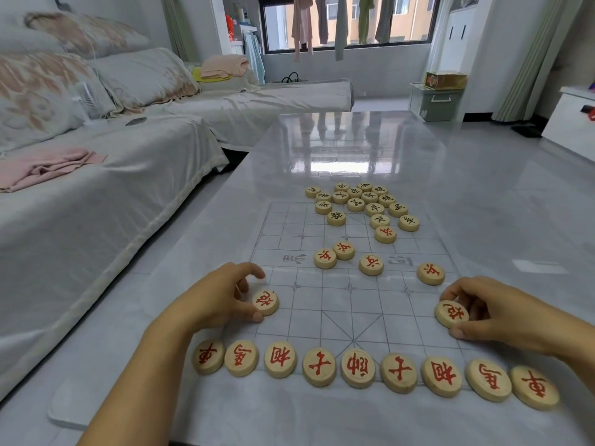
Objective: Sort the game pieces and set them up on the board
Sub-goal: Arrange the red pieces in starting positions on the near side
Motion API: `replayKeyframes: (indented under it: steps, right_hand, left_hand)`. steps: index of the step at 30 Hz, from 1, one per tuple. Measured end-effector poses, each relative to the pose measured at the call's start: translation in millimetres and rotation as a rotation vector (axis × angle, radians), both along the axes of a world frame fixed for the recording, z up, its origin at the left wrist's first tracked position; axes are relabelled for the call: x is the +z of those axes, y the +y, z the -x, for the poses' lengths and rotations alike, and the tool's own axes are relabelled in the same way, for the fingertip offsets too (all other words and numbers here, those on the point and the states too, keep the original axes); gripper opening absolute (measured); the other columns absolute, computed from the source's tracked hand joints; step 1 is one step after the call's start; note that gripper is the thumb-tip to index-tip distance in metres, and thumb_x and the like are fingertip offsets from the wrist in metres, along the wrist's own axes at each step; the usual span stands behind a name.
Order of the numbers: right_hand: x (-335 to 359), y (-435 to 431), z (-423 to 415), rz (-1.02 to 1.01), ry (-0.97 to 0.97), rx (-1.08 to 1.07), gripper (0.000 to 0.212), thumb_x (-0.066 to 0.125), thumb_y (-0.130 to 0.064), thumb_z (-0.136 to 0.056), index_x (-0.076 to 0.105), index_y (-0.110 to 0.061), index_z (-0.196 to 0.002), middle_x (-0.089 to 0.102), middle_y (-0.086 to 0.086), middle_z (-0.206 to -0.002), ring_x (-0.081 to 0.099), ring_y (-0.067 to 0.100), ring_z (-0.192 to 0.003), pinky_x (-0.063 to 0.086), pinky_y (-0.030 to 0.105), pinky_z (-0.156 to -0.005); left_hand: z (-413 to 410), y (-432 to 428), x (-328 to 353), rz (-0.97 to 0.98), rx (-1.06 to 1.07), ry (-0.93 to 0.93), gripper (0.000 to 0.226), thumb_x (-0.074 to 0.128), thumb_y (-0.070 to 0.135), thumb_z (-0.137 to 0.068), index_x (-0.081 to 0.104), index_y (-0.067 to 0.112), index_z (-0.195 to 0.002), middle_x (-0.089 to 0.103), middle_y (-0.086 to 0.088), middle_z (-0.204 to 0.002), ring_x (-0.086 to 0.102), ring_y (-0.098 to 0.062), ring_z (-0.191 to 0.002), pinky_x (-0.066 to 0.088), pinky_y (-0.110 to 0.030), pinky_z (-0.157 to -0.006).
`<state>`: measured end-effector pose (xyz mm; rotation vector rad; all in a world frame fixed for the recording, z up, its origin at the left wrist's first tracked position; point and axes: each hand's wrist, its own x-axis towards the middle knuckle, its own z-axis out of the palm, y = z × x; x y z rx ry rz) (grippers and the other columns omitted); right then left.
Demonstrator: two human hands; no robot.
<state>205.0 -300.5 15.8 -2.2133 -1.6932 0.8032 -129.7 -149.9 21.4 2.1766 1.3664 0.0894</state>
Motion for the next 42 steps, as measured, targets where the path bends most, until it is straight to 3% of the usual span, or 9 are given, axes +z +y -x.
replayKeyframes:
  steps: [3,6,9,15,28,33,38,42]
  right_hand:
    - [0.2,-0.4,-1.0,0.011,-0.003,0.019,0.035,0.075,-0.028,-0.073,0.051,-0.038,-0.096,0.051,-0.007,-0.097,0.054,0.017,-0.083,0.048,0.026,-0.072]
    - [0.4,-1.0,-2.3,0.002,-0.003,0.035,0.033,0.073,-0.028,-0.075,0.051,-0.039,-0.097,0.050,-0.006,-0.098,0.054,0.018,-0.084,0.048,0.024,-0.075]
    - [-0.3,-1.3,-2.5,-0.003,-0.011,0.040,0.031,0.071,-0.028,-0.077,0.051,-0.039,-0.098,0.050,-0.006,-0.099,0.054,0.017,-0.084,0.048,0.026,-0.075]
    - [-1.8,-0.8,-1.9,0.002,-0.017,0.024,0.032,0.072,-0.028,-0.076,0.049,-0.035,-0.097,0.051,-0.006,-0.099,0.055,0.018,-0.085,0.050,0.028,-0.078]
    - [4.2,-3.5,1.3,-0.001,-0.074,0.013,0.037,0.072,-0.031,-0.076,0.045,-0.037,-0.100,0.048,-0.010,-0.100,0.054,0.011,-0.086,0.046,0.022,-0.072]
    - [5.5,-4.4,4.4,-0.014,-0.111,0.037,0.031,0.070,-0.032,-0.078,0.045,-0.040,-0.096,0.046,-0.011,-0.099,0.052,0.009,-0.084,0.045,0.020,-0.069]
    - [6.2,-3.3,2.9,-0.004,-0.088,0.012,0.034,0.070,-0.034,-0.078,0.046,-0.037,-0.102,0.048,-0.011,-0.098,0.052,0.009,-0.084,0.044,0.019,-0.069]
    - [2.5,0.0,-3.0,-0.128,-0.067,-0.078,0.030,0.061,-0.037,-0.083,0.051,-0.029,-0.111,0.052,-0.008,-0.102,0.052,0.006,-0.088,0.044,0.020,-0.073]
  left_hand:
    - [-1.7,-3.5,1.6,-0.011,-0.124,0.002,0.044,0.069,0.017,-0.080,0.051,0.039,-0.114,0.046,0.011,-0.102,0.049,-0.003,-0.087,0.040,-0.017,-0.079]
    - [-2.5,-4.9,0.7,-0.038,-0.114,0.012,0.035,0.070,0.019,-0.079,0.057,0.033,-0.108,0.048,0.011,-0.095,0.049,-0.003,-0.081,0.039,-0.014,-0.071]
    - [-0.9,-3.7,0.2,-0.010,-0.038,-0.007,0.033,0.075,0.023,-0.074,0.058,0.030,-0.101,0.054,0.006,-0.086,0.051,-0.009,-0.077,0.044,-0.022,-0.071]
    - [1.7,-3.5,0.1,0.006,-0.019,-0.005,0.038,0.077,0.024,-0.072,0.057,0.031,-0.103,0.055,0.005,-0.089,0.052,-0.011,-0.080,0.048,-0.030,-0.082]
    - [3.7,-1.7,-1.9,-0.035,-0.043,0.003,0.039,0.076,0.020,-0.073,0.054,0.034,-0.100,0.051,0.009,-0.092,0.050,-0.005,-0.079,0.042,-0.016,-0.071]
    - [4.8,-0.5,-3.8,-0.038,-0.042,0.007,0.037,0.077,0.021,-0.072,0.054,0.035,-0.098,0.051,0.009,-0.093,0.050,-0.005,-0.081,0.043,-0.017,-0.073]
    - [3.5,-0.6,-3.2,-0.025,-0.033,0.018,0.039,0.077,0.026,-0.072,0.052,0.035,-0.102,0.051,0.010,-0.095,0.050,-0.006,-0.083,0.045,-0.021,-0.080]
    - [1.4,-1.2,-2.5,-0.028,-0.018,0.018,0.041,0.075,0.036,-0.071,0.051,0.034,-0.104,0.052,0.009,-0.094,0.051,-0.007,-0.084,0.044,-0.020,-0.076]
